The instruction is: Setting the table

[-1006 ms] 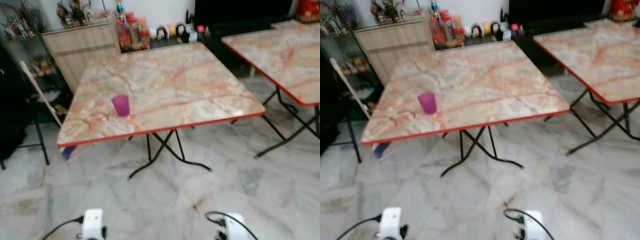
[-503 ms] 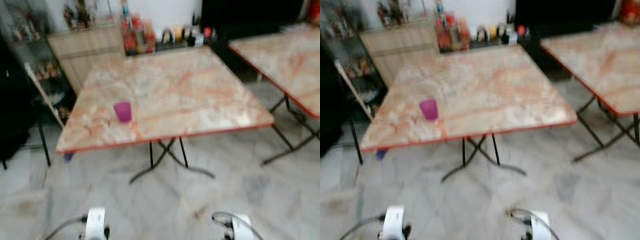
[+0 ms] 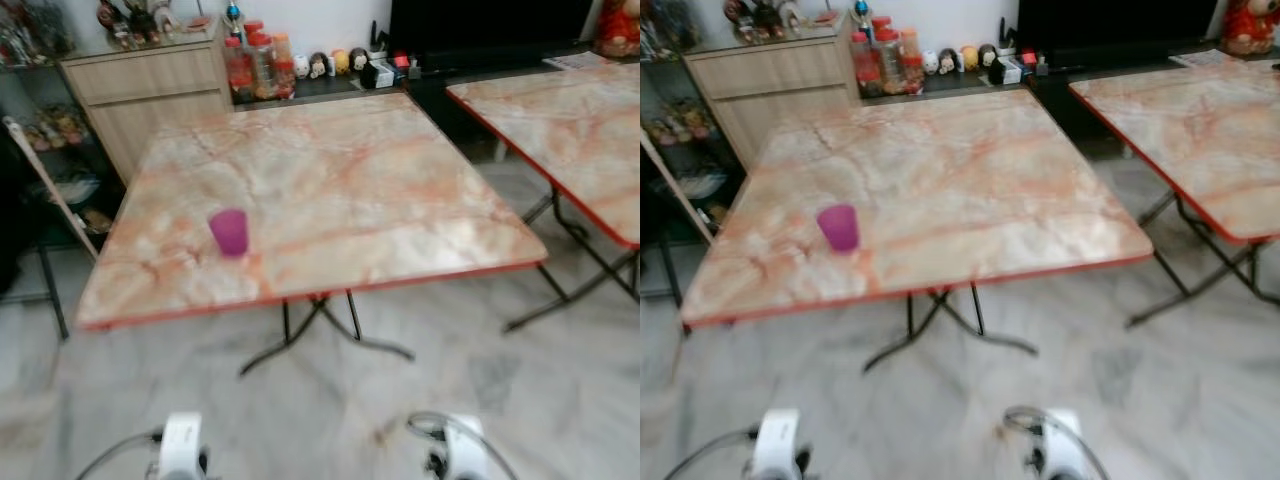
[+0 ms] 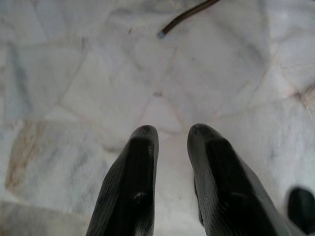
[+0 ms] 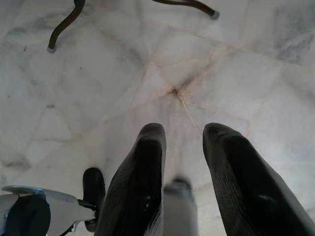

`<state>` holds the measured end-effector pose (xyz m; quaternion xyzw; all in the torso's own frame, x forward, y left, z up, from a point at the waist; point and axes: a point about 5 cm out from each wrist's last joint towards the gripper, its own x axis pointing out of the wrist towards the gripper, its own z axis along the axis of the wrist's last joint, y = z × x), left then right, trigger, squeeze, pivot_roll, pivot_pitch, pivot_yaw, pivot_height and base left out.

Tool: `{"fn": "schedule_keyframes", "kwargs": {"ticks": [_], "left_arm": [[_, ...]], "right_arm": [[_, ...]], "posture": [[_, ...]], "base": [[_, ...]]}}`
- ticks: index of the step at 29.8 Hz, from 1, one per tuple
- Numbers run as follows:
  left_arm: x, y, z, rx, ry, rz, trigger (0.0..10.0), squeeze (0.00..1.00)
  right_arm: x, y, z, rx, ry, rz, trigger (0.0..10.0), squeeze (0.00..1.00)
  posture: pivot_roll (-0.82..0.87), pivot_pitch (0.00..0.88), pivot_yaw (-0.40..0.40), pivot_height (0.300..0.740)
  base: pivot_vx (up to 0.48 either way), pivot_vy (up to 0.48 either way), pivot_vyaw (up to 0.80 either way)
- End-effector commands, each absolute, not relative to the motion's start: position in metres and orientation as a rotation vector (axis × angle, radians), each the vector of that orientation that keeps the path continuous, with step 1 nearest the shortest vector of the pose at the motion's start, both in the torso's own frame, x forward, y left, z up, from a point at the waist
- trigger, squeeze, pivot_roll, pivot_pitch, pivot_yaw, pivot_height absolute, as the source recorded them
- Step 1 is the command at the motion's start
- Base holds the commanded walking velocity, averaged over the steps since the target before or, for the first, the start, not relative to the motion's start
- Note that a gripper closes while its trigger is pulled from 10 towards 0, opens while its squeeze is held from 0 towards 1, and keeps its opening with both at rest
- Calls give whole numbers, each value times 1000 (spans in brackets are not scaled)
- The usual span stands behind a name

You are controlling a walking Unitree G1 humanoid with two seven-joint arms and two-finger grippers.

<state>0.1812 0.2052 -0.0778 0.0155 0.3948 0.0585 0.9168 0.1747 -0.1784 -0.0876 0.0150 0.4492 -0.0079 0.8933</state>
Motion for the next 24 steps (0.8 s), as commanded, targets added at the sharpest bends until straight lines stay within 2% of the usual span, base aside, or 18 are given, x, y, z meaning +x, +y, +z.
{"fn": "schedule_keyframes", "kwargs": {"ticks": [1, 4, 9, 24], "left_arm": [[182, 203, -78, 44, 817, 104, 10000, 0], [182, 204, -78, 52, 816, 99, 10000, 0], [184, 206, -77, 54, 812, 103, 10000, 0], [184, 207, -76, 51, 811, 114, 10000, 0]], "right_arm": [[174, -187, -87, 6, 927, -27, 10000, 0], [180, -186, -84, 7, 896, -25, 10000, 0], [184, -182, -82, -10, 880, -7, 10000, 0], [179, -180, -85, 24, 896, -42, 10000, 0]], "posture": [[-14, 0, 73, 740], [-14, 0, 74, 740], [-8, 0, 73, 740], [-5, 0, 82, 740]], "base": [[281, 0, 0], [281, 0, 0], [280, 0, 800], [277, 0, 0]]}}
